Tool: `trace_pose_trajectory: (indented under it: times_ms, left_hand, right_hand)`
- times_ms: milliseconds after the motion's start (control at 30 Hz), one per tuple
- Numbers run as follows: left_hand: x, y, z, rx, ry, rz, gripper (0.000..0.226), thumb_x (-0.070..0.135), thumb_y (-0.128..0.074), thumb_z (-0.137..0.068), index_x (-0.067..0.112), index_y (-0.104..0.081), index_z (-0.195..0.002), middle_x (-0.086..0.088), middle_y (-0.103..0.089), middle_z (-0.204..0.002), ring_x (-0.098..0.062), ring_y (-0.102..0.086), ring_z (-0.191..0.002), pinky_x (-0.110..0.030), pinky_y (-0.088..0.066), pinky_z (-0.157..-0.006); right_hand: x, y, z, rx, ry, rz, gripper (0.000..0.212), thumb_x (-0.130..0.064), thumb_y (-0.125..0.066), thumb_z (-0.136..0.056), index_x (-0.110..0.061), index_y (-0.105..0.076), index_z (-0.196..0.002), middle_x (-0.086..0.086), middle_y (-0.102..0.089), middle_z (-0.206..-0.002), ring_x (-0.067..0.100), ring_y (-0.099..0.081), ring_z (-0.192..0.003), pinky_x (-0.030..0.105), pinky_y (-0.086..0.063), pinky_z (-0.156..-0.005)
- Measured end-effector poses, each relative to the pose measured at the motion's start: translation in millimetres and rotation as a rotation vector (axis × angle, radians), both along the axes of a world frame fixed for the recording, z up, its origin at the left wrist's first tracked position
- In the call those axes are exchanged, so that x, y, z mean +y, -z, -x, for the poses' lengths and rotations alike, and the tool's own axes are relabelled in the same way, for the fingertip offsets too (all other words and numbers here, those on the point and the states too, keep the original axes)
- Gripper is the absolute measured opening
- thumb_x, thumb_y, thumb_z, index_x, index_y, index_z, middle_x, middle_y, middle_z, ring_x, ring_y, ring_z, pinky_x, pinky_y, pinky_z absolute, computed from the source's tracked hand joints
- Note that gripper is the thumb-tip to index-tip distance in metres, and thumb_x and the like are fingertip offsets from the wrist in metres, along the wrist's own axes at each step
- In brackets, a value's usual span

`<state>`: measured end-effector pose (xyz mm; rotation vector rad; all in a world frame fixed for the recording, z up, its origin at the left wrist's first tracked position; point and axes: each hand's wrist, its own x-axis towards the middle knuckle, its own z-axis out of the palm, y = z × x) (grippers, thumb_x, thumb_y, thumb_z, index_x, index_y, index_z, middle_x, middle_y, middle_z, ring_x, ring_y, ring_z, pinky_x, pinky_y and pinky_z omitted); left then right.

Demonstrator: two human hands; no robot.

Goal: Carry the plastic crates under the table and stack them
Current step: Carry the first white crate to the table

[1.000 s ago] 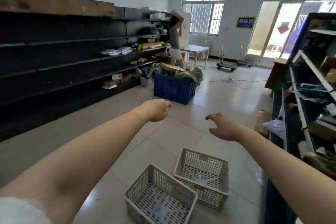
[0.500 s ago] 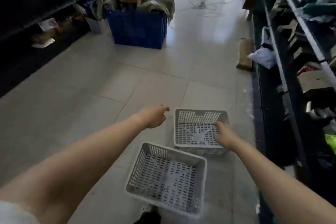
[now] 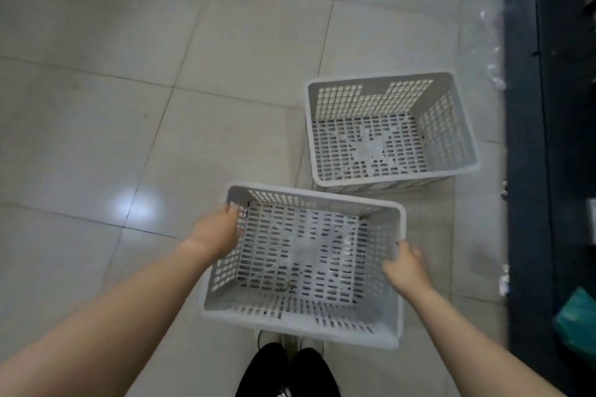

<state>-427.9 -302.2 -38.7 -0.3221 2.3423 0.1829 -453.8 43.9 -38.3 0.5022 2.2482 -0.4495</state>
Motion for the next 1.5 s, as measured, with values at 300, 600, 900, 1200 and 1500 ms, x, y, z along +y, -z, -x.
trace_pose_trajectory:
  times_ms: [300, 600, 900, 1200, 1500]
  left_hand:
    - [-2.5, 141.0, -54.7, -0.003, -0.466, 0.026, 0.089, 0.021, -0.057, -0.091, 0.013, 0.004, -0.154, -0.024, -0.023, -0.147, -0.04, -0.049, -0.12, -0.047, -0.044, -0.103]
    - [-44.4, 59.9, -48.1, -0.035, -0.871, -0.267, 0.015, 0.019, -0.05, -0.098, 0.006, -0.043, -0.102, -0.02, -0.055, -0.103, -0.03, -0.056, -0.09, -0.052, -0.054, -0.083]
    - [-58.5, -229.1, 0.2, -0.026, -0.684, -0.392, 0.029, 0.027, -0.048, -0.098, 0.001, -0.057, -0.105, -0.011, -0.054, -0.074, -0.023, -0.056, -0.06, -0.027, -0.051, -0.047]
    - [-54.3, -502.1, 76.3, 0.371, -0.494, -0.449, 0.026, 0.025, -0.054, -0.096, 0.0, -0.061, -0.102, -0.023, -0.063, -0.092, -0.033, -0.061, -0.075, -0.035, -0.053, -0.066]
    - [-19.8, -693.7, 121.7, 0.598, -0.262, -0.681, 0.044, 0.035, -0.057, -0.095, -0.006, -0.066, -0.105, -0.019, -0.066, -0.082, -0.031, -0.063, -0.063, -0.031, -0.051, -0.054]
  right_hand:
    - [42.5, 156.8, -15.6, -0.08, 0.24, -0.152, 0.062, -0.017, -0.062, -0.085, 0.007, -0.033, -0.134, 0.029, -0.049, -0.134, 0.043, -0.051, -0.121, 0.045, -0.044, -0.097]
    - [73.4, 98.2, -25.5, 0.057, 0.134, -0.25, 0.04, -0.03, -0.045, -0.092, 0.005, -0.062, -0.099, 0.032, -0.065, -0.107, 0.045, -0.063, -0.099, 0.041, -0.047, -0.077]
    - [79.3, -206.0, 35.2, 0.31, 0.068, -0.143, 0.051, -0.051, -0.047, -0.085, -0.006, -0.069, -0.094, 0.021, -0.069, -0.097, 0.037, -0.064, -0.085, 0.035, -0.052, -0.073]
    - [97.9, -476.4, 79.6, 0.648, 0.137, -0.058, 0.034, -0.039, -0.052, -0.083, -0.017, -0.04, -0.061, 0.003, -0.044, -0.063, 0.022, -0.044, -0.054, 0.027, -0.029, -0.049]
    - [125.9, -674.6, 7.6, 0.969, 0.387, -0.198, 0.025, -0.03, -0.042, -0.095, -0.01, -0.045, -0.081, 0.004, -0.042, -0.068, 0.021, -0.039, -0.054, 0.028, -0.03, -0.049]
